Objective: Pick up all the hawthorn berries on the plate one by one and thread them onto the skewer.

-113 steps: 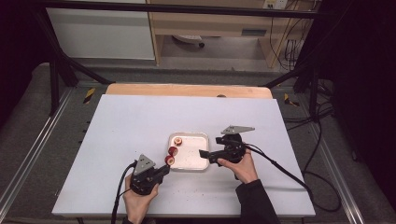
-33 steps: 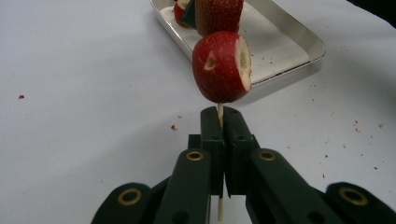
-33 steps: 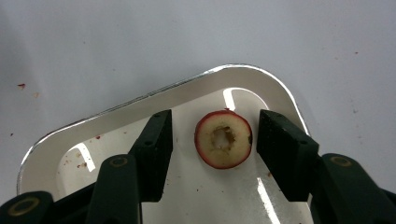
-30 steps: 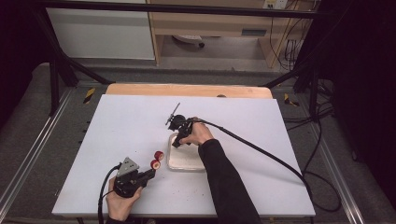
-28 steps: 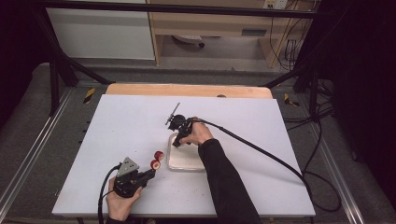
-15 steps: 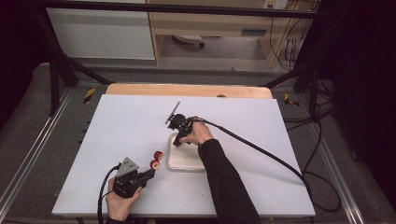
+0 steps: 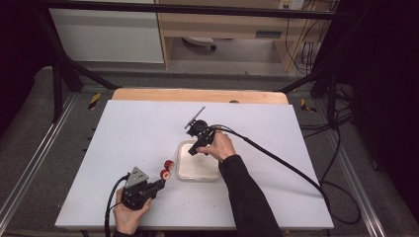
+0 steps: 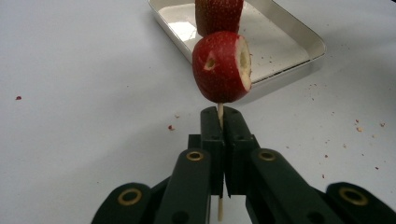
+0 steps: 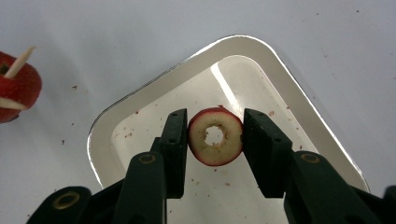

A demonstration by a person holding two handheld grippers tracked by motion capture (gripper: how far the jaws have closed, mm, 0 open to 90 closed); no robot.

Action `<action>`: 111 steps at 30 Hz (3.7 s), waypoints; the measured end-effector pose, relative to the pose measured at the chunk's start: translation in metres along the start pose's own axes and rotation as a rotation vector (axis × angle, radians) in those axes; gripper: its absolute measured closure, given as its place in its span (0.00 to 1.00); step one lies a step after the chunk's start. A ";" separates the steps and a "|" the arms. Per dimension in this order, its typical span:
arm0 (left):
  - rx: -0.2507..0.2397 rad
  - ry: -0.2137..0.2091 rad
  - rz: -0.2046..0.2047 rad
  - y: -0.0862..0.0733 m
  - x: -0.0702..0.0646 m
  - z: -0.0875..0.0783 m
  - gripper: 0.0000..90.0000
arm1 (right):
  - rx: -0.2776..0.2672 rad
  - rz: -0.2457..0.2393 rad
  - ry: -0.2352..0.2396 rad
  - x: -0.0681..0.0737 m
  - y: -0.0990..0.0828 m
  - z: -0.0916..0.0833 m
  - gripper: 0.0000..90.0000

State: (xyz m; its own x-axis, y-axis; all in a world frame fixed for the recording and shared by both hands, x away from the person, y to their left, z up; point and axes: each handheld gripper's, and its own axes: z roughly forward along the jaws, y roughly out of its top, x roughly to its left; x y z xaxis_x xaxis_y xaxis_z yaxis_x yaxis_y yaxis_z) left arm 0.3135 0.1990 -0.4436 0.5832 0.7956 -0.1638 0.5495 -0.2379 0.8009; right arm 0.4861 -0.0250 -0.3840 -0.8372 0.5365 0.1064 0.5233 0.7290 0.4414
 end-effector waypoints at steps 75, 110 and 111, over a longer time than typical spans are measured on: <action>-0.106 -0.017 -0.082 0.019 -0.080 0.044 0.98 | -0.993 0.596 0.154 0.012 -0.118 -0.035 0.69; -0.122 -0.016 -0.125 0.024 -0.084 0.051 0.98 | -1.017 0.616 0.218 0.018 -0.119 -0.029 0.69; -0.125 -0.015 -0.128 0.024 -0.084 0.051 0.98 | -1.017 0.613 0.216 0.018 -0.119 -0.028 0.69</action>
State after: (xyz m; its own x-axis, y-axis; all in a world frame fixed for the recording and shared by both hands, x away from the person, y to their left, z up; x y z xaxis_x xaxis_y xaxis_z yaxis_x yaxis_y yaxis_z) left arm 0.3083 0.0982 -0.4397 0.5228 0.8061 -0.2771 0.5420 -0.0635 0.8380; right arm 0.4039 -0.1143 -0.4095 -0.5541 0.5229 0.6477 0.5599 -0.3418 0.7548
